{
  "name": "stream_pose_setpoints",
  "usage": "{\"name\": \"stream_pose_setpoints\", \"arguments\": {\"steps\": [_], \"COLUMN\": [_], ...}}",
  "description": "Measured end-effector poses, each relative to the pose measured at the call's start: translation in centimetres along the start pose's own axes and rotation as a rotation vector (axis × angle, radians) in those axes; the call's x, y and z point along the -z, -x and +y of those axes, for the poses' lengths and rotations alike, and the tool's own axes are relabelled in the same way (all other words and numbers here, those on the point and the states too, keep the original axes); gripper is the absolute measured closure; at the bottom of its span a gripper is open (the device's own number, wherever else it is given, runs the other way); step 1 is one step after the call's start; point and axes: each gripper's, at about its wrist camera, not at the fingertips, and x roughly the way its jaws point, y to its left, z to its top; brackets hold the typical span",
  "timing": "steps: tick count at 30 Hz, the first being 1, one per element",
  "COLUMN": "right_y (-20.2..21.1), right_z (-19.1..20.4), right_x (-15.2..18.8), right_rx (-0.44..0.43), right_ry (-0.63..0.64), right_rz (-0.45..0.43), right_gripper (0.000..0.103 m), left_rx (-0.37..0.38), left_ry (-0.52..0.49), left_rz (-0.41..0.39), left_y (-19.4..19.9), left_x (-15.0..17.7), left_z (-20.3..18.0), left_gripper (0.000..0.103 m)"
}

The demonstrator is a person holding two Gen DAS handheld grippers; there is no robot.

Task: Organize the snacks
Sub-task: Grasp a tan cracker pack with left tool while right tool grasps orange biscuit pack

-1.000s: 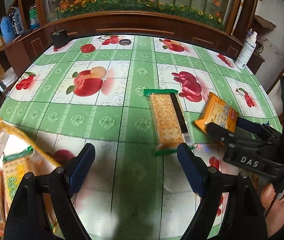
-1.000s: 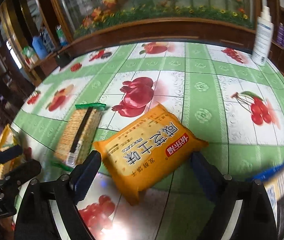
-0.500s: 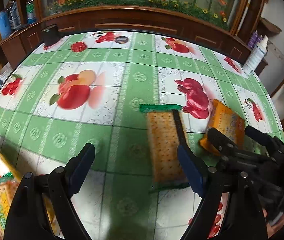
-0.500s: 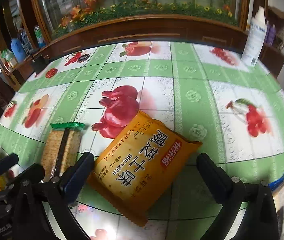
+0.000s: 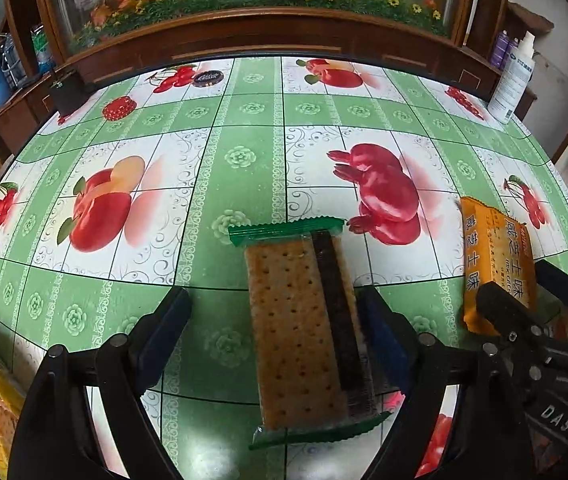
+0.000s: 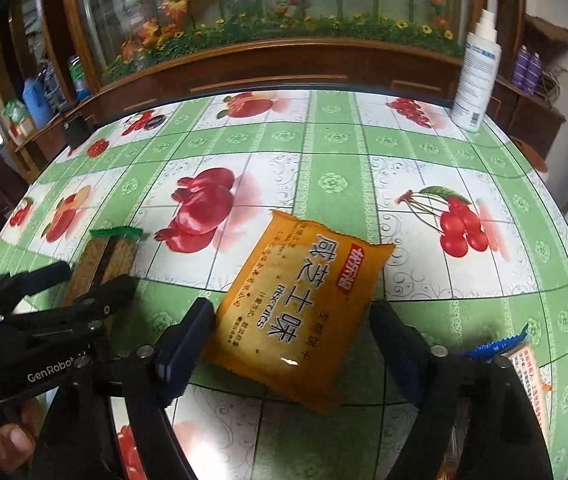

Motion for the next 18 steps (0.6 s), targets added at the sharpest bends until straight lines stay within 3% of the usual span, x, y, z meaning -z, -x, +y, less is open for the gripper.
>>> {"name": "stream_pose_setpoints", "arguments": {"steps": [2,5,6,15,16,17,18], "right_y": [-0.3,-0.5,-0.6,1.9,2.4,3.1,3.8], "right_z": [-0.1,-0.1,0.0,0.2,0.2,0.2,0.1], "right_x": [-0.1,-0.2,-0.2,1.1,1.3,1.5,1.7], "right_rx": [0.013,0.019,0.011,-0.057,-0.061,-0.072,-0.104], "right_ry": [-0.014,-0.034,-0.026,0.0,0.0,0.001,-0.009], "right_rz": [0.002,-0.003,-0.007,-0.068,-0.077,-0.086,-0.087], "right_gripper": [0.012,0.013,0.019,0.027,0.04,0.076,0.088], "left_rx": [0.005,0.003,0.003,0.037,0.039,0.037,0.039], "left_ry": [0.002,0.006,0.0,0.027,0.029,0.03,0.037], "left_rz": [-0.014,-0.033,-0.034,-0.064,-0.071,-0.078,-0.088], "left_y": [0.2,0.7,0.9,3.2,3.7,4.2,5.0], "left_x": [0.2,0.4,0.5,3.3,3.6,3.9,4.4], "left_z": [0.2,0.4,0.5,2.1,2.3,2.4,2.8], "left_gripper": [0.023,0.057,0.057,0.058,0.058,0.058,0.058]}}
